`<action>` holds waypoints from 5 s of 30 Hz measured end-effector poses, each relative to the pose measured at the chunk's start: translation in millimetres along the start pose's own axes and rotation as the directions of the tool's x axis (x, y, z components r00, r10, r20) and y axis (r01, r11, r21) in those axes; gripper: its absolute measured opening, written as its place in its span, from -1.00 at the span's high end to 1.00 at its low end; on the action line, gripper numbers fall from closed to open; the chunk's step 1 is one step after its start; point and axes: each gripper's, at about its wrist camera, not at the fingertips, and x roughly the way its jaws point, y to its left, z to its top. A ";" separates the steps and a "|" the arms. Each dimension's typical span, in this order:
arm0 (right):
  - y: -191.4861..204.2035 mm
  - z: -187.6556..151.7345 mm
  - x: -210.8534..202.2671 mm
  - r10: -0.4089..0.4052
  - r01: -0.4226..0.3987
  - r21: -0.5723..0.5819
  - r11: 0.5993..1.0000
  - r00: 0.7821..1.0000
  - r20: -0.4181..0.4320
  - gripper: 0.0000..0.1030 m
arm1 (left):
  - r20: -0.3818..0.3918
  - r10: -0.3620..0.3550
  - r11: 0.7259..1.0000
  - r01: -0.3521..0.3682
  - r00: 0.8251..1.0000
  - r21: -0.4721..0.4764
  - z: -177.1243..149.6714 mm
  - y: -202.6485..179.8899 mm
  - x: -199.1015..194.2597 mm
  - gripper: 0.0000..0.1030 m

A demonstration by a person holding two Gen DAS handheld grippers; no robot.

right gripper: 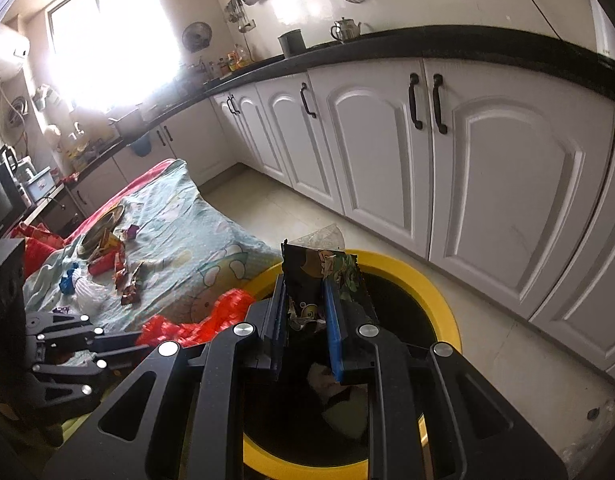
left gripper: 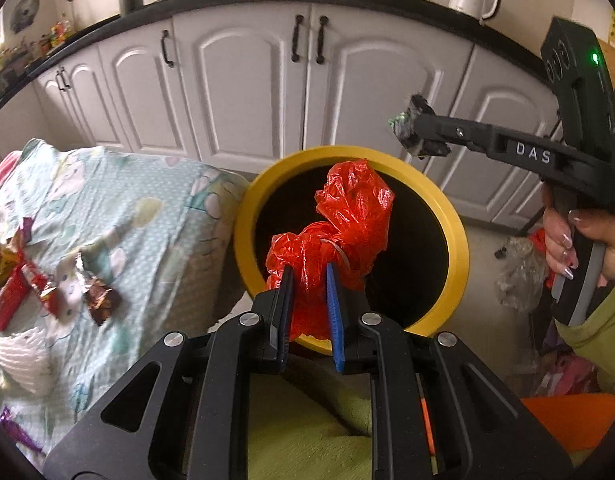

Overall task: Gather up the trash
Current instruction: 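Carry the red bag and snack wrapper over the yellow bin with both tools, then open both tools to drop the red bag and wrapper into the bin, then move both tools back over the table toward the remaining trash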

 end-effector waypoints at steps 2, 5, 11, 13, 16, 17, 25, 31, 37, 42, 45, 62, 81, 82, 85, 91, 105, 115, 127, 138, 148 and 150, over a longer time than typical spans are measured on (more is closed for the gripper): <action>-1.9 -1.9 2.7 0.005 -0.005 0.006 1.000 1.000 -0.011 0.66 | -0.013 -0.006 1.000 0.006 1.000 0.007 0.6 -3.9 5.3 0.79; -4.3 -2.9 5.9 0.009 -0.009 0.012 1.000 1.000 -0.025 0.66 | -0.027 -0.015 1.000 0.016 1.000 0.018 -0.4 -8.5 11.1 0.79; -9.1 -5.5 13.1 0.012 -0.010 0.030 0.999 0.998 -0.055 0.66 | -0.053 -0.042 0.999 0.042 0.998 0.004 -4.6 -8.8 20.9 0.77; -10.1 -7.0 15.7 0.015 -0.013 0.037 0.999 0.998 -0.066 0.66 | -0.058 -0.055 0.998 0.055 0.997 -0.006 -4.6 -7.8 23.6 0.77; -11.5 -9.7 18.5 0.017 -0.014 0.042 0.999 0.997 -0.077 0.66 | -0.065 -0.079 0.997 0.077 0.995 -0.025 -5.1 -7.5 28.0 0.77; -12.0 -10.1 19.2 0.018 -0.014 0.044 0.999 0.997 -0.080 0.64 | -0.068 -0.086 0.996 0.084 0.994 -0.031 -4.8 -7.8 29.4 0.77; -15.4 -13.2 25.5 0.025 -0.018 0.064 0.998 0.994 -0.103 0.58 | -0.057 -0.092 0.995 0.090 0.994 -0.044 -4.8 -7.4 32.0 0.46; -20.0 -12.2 24.4 0.010 -0.002 0.078 0.997 0.995 -0.101 0.31 | -0.026 -0.082 0.994 0.080 0.996 -0.078 -4.3 0.5 26.0 -0.02; -14.4 -9.7 18.5 -0.022 0.027 0.063 0.998 0.996 -0.085 0.08 | 0.022 -0.054 0.989 0.056 0.998 -0.137 -5.4 14.3 12.8 -0.42; 4.2 -1.9 8.1 -0.044 0.044 0.008 0.999 0.998 -0.041 -0.19 | 0.089 -0.004 0.982 0.020 0.996 -0.187 -4.3 31.2 -8.7 -0.73; 17.2 1.3 1.4 -0.046 0.045 -0.023 0.999 0.999 -0.016 -0.31 | 0.122 0.053 0.977 -0.026 0.991 -0.210 -5.3 38.3 -22.4 -0.79; 78.9 8.9 -12.5 -0.005 0.011 -0.138 0.990 0.999 0.045 -0.45 | 0.229 0.207 0.941 -0.130 0.951 -0.311 -20.7 76.8 -80.3 -0.79; 170.2 11.2 1.3 0.117 -0.108 -0.268 0.957 0.993 0.016 -0.45 | 0.290 0.382 0.876 -0.243 0.878 -0.417 -45.9 125.5 -132.1 -0.79; 173.4 10.7 1.5 0.120 -0.112 -0.274 0.955 0.993 0.014 -0.45 | 0.292 0.394 0.870 -0.251 0.872 -0.424 -47.7 128.2 -134.7 -0.79; 184.1 9.6 3.2 0.131 -0.123 -0.293 0.948 0.991 0.006 -0.45 | 0.296 0.409 0.861 -0.258 0.863 -0.438 -51.2 135.5 -139.7 -0.79; 201.8 10.1 9.1 0.148 -0.143 -0.313 0.939 0.989 -0.009 -0.45 | 0.298 0.433 0.842 -0.265 0.851 -0.470 -58.9 150.8 -148.4 -0.79; 250.8 6.5 31.1 0.199 -0.208 -0.386 0.899 0.978 -0.062 -0.45 | 0.273 0.526 0.761 -0.302 0.805 -0.574 -85.2 193.3 -176.5 -0.79; 284.6 1.8 49.8 0.237 -0.261 -0.433 0.863 0.965 -0.111 -0.45 | 0.229 0.578 0.697 -0.329 0.783 -0.637 -105.2 222.5 -188.1 -0.79; 325.6 -9.9 88.6 0.258 -0.322 -0.499 0.804 0.946 -0.195 -0.45 | 0.168 0.609 0.632 -0.347 0.775 -0.693 -129.5 257.1 -189.3 -0.79; 351.2 -23.4 136.5 0.231 -0.351 -0.531 0.771 0.932 -0.281 -0.45 | 0.077 0.616 0.557 -0.364 0.784 -0.747 -161.7 304.4 -178.6 -0.79; 363.7 -41.7 166.3 0.193 -0.362 -0.536 0.763 0.918 -0.346 -0.44 | 0.012 0.573 0.531 -0.360 0.820 -0.767 -174.4 337.2 -153.4 -0.73; 362.2 -44.1 169.3 0.188 -0.364 -0.533 0.764 0.916 -0.355 -0.34 | 0.005 0.559 0.527 -0.351 0.829 -0.774 -176.4 340.5 -147.8 -0.63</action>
